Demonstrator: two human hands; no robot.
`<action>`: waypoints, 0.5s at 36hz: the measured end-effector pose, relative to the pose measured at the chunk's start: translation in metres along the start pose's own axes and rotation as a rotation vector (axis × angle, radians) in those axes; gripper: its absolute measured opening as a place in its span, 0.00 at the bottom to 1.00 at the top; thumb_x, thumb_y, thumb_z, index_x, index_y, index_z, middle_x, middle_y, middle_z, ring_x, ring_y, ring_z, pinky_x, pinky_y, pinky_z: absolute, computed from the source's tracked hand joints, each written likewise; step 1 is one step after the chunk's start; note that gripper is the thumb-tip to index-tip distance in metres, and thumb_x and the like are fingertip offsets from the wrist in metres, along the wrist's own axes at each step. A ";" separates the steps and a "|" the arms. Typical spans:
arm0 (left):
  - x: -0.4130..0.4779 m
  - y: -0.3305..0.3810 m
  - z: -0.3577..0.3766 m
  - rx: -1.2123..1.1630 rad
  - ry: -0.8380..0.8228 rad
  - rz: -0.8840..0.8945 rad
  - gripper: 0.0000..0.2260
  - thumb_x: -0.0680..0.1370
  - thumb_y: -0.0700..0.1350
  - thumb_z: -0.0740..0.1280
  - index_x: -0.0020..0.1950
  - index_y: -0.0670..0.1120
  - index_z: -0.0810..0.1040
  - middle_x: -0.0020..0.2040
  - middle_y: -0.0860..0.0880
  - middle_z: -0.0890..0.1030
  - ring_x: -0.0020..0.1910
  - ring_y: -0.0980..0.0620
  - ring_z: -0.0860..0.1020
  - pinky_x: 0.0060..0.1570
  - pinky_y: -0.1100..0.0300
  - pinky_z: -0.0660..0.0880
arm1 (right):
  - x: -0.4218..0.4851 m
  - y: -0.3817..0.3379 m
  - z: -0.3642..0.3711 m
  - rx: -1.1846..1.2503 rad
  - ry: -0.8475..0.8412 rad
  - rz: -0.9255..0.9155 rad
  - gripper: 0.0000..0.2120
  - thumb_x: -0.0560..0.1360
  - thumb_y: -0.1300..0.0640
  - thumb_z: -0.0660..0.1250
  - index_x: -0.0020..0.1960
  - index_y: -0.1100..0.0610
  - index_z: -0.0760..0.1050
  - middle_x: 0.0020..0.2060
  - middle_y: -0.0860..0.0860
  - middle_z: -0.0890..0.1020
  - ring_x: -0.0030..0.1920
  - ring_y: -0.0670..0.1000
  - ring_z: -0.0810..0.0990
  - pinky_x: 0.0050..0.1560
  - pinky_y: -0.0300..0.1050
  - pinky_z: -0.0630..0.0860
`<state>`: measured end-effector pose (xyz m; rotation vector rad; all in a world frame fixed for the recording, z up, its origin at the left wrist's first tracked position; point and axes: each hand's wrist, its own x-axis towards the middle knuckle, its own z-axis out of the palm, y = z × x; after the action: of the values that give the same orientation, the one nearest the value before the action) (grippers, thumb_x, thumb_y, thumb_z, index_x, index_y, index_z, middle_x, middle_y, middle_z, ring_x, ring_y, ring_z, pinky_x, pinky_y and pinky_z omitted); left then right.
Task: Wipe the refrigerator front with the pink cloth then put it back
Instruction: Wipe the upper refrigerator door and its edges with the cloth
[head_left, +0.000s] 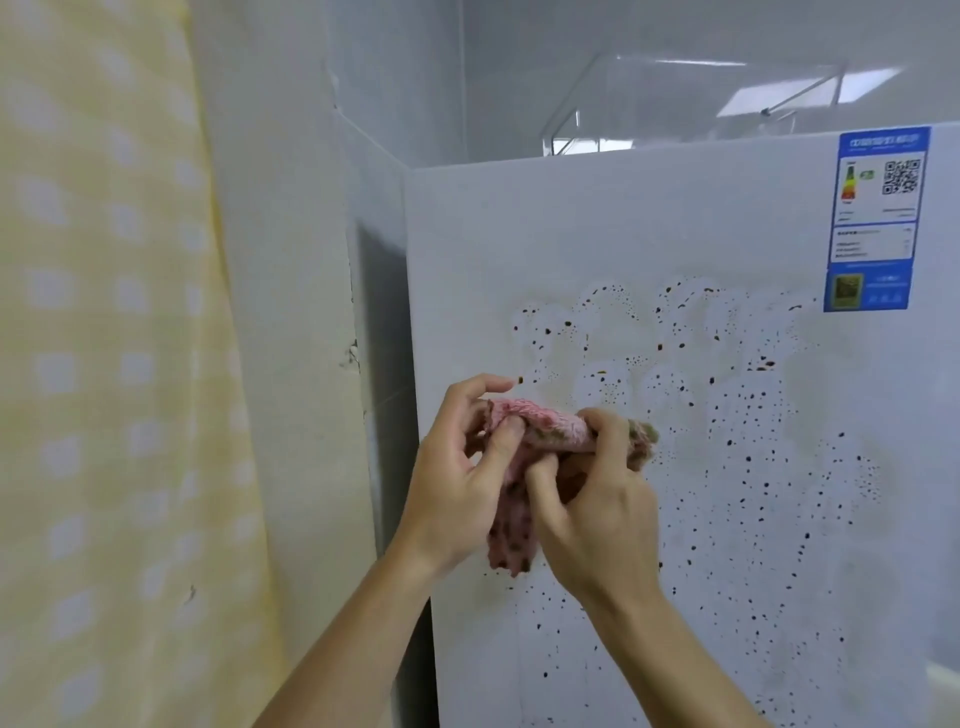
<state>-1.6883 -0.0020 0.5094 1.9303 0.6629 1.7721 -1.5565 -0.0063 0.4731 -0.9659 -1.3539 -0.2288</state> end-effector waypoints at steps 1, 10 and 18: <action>0.003 0.000 -0.004 0.033 0.017 0.017 0.11 0.82 0.47 0.68 0.62 0.59 0.77 0.53 0.53 0.84 0.54 0.50 0.83 0.57 0.55 0.79 | 0.004 -0.002 0.001 -0.002 0.010 -0.024 0.14 0.76 0.45 0.59 0.60 0.47 0.65 0.28 0.44 0.80 0.27 0.46 0.78 0.28 0.43 0.72; 0.054 -0.026 -0.070 0.588 0.295 0.377 0.16 0.83 0.49 0.59 0.63 0.43 0.81 0.66 0.46 0.80 0.69 0.48 0.74 0.71 0.52 0.69 | 0.053 -0.026 0.023 -0.144 0.125 -0.263 0.10 0.77 0.58 0.68 0.57 0.55 0.73 0.24 0.46 0.77 0.23 0.52 0.75 0.29 0.39 0.60; 0.116 -0.056 -0.126 1.051 0.458 0.288 0.25 0.85 0.49 0.54 0.83 0.48 0.61 0.85 0.48 0.58 0.83 0.45 0.55 0.81 0.45 0.52 | 0.090 -0.047 0.070 -0.115 0.157 -0.357 0.27 0.76 0.64 0.72 0.71 0.57 0.65 0.38 0.51 0.83 0.40 0.57 0.81 0.45 0.49 0.70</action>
<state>-1.8088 0.1128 0.5771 2.2914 1.8452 2.3375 -1.6138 0.0470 0.5681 -0.7767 -1.3714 -0.6465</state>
